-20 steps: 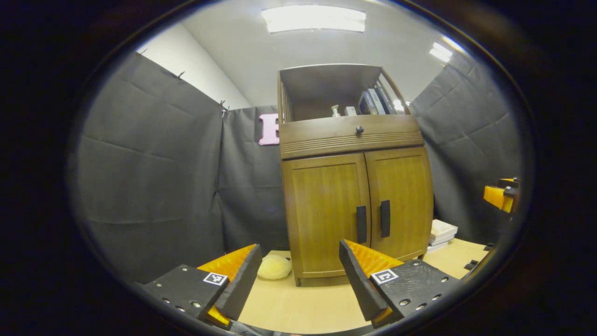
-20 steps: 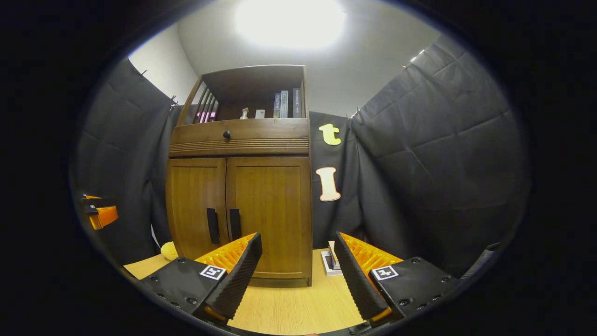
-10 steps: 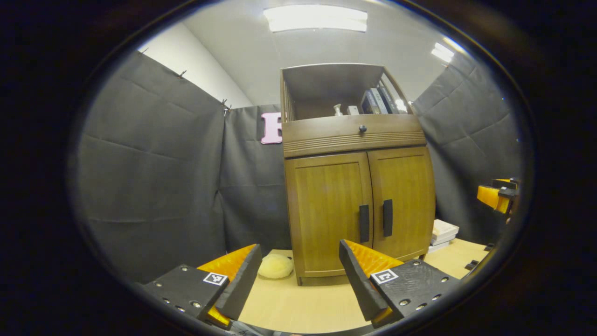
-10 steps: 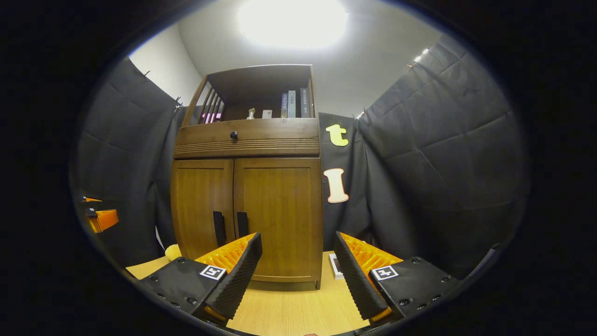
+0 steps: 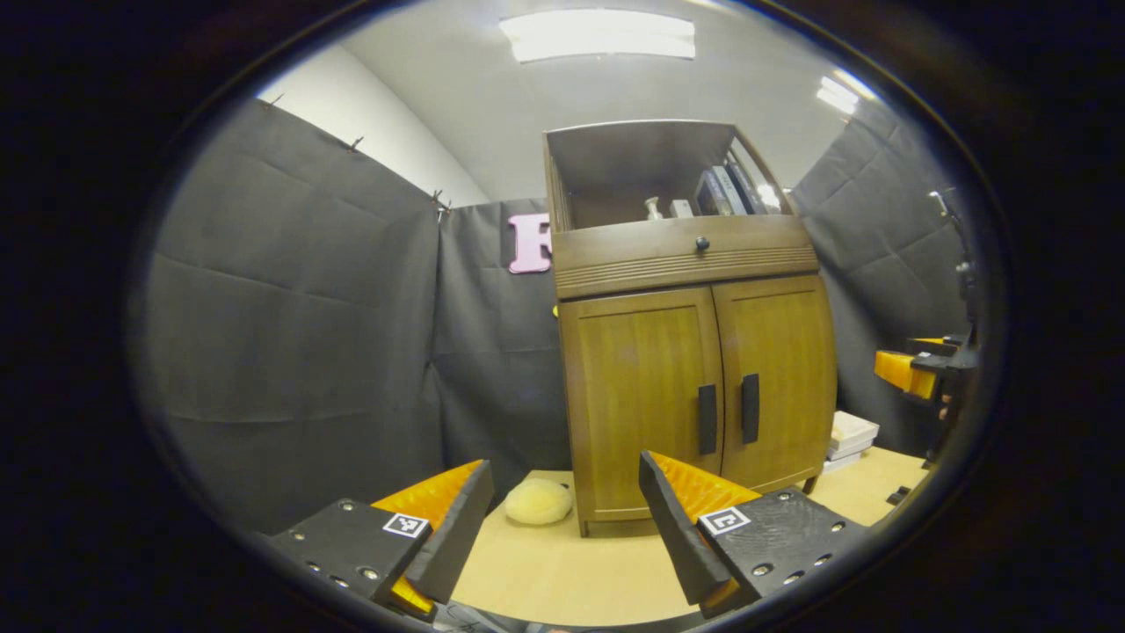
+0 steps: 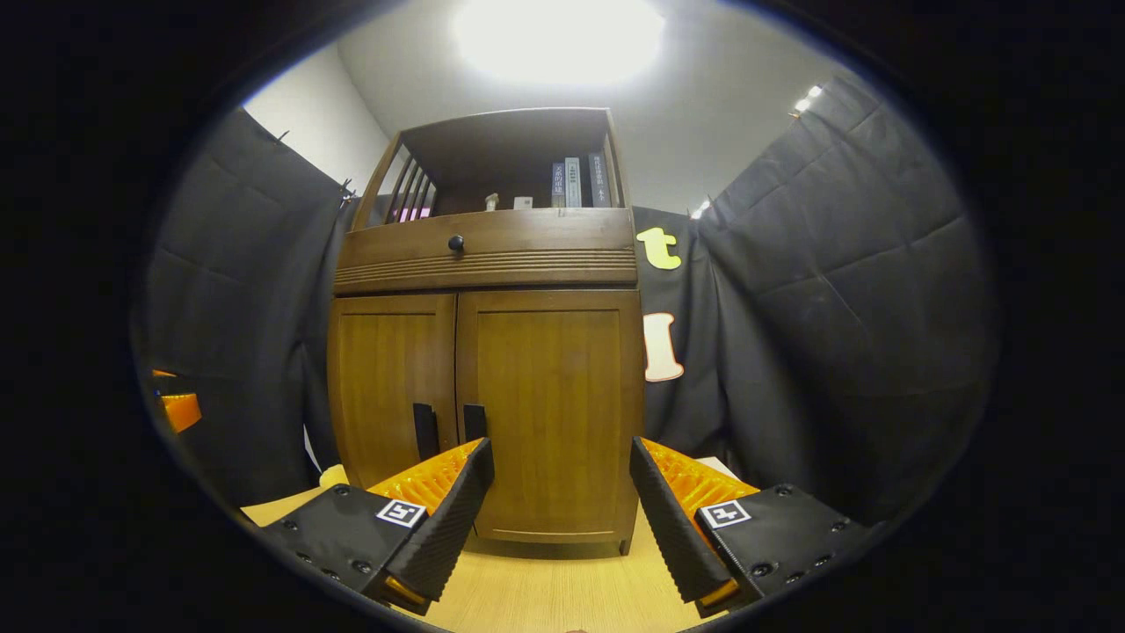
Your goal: Open the right door of the double-door shoe cabinet with the right hand, and open the left door with the left hand.
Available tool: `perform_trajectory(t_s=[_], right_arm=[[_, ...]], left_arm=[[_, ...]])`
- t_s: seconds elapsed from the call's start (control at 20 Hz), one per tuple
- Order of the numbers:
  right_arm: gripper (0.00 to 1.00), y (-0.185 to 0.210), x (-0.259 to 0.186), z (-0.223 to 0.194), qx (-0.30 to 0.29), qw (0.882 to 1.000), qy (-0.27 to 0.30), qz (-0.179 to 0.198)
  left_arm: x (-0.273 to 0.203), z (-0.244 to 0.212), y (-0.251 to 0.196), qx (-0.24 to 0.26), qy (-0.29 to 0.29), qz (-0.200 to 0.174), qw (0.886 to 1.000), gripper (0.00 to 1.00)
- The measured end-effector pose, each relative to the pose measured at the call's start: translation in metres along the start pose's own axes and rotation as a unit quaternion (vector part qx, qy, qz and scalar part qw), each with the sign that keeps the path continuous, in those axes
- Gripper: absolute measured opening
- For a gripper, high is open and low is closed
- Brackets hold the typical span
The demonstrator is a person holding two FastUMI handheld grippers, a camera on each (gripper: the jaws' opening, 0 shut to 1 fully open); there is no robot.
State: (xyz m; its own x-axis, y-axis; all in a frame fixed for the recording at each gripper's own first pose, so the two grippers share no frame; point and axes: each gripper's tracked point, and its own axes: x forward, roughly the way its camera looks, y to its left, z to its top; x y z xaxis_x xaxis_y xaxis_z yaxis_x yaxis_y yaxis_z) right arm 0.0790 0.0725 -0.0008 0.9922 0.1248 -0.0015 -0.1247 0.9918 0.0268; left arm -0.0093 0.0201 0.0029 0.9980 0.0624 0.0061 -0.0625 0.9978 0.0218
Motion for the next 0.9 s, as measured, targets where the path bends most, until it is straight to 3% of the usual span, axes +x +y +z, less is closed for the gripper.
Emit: perform_trajectory(t_s=[0.6, 0.9], right_arm=[[0.97, 0.04, 0.075, -0.01, 0.018, 0.999, 0.002, 0.039], [0.96, 0.064, 0.11, -0.026, 0.017, 0.998, 0.014, 0.059]], left_arm=[[0.005, -0.003, 0.011, 0.009, 0.009, 0.057, 0.998, 0.96], [-0.012, 0.035, 0.01, 0.015, 0.012, 0.1, 0.995, 0.96]])
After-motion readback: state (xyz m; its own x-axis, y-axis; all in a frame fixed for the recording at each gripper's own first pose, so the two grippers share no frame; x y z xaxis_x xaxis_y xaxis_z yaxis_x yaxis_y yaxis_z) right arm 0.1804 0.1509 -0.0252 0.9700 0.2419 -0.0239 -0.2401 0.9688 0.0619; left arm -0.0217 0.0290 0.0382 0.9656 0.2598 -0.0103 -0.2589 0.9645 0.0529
